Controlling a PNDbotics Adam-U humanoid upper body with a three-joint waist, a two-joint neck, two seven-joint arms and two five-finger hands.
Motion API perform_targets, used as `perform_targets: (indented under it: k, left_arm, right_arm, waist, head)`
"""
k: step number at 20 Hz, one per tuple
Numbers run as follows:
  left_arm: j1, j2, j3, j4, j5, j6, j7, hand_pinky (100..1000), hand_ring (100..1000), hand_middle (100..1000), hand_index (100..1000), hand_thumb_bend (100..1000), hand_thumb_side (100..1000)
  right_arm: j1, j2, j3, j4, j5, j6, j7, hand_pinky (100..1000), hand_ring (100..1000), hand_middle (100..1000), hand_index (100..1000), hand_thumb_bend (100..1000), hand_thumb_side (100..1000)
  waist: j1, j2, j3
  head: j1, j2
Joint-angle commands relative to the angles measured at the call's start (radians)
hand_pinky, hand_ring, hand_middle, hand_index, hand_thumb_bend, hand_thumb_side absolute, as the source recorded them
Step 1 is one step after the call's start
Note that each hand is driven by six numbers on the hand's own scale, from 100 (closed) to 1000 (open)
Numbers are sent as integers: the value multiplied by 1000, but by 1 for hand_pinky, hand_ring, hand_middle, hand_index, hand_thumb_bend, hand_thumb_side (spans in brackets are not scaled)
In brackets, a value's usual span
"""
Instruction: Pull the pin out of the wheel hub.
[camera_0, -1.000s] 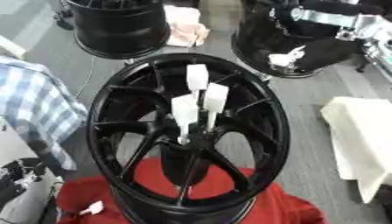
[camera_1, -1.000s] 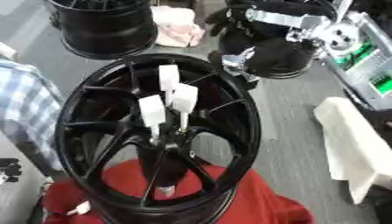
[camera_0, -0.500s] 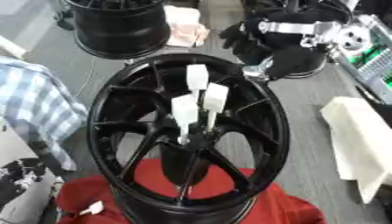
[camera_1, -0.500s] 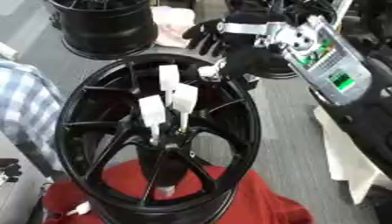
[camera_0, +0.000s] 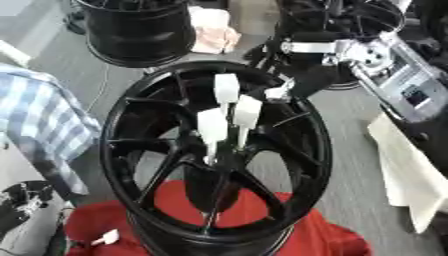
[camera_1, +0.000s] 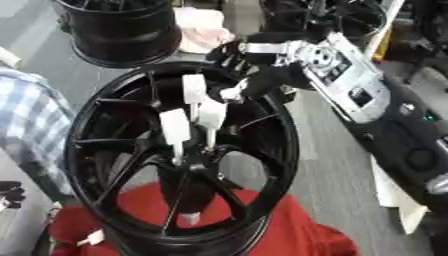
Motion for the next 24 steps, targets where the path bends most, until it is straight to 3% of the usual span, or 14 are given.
perform_targets:
  k: [1,24]
  left_arm:
    - [-11,25,0,-20,-1,0,-4,686,676,624,738,461,510]
    - [-13,21,-1,-22,-2,1,-8,685,676,625,737,460,510]
  right_arm:
    - [-24,-5,-10,8,17,-10,8,803,846,858,959,342,497]
    - [-8,45,2,65,85,-42,74,768,780,776,904,304,500]
  waist:
    - [5,-18,2]
    - [6,-17,7]
  head:
    - [-1,3]
    - [-5,12]
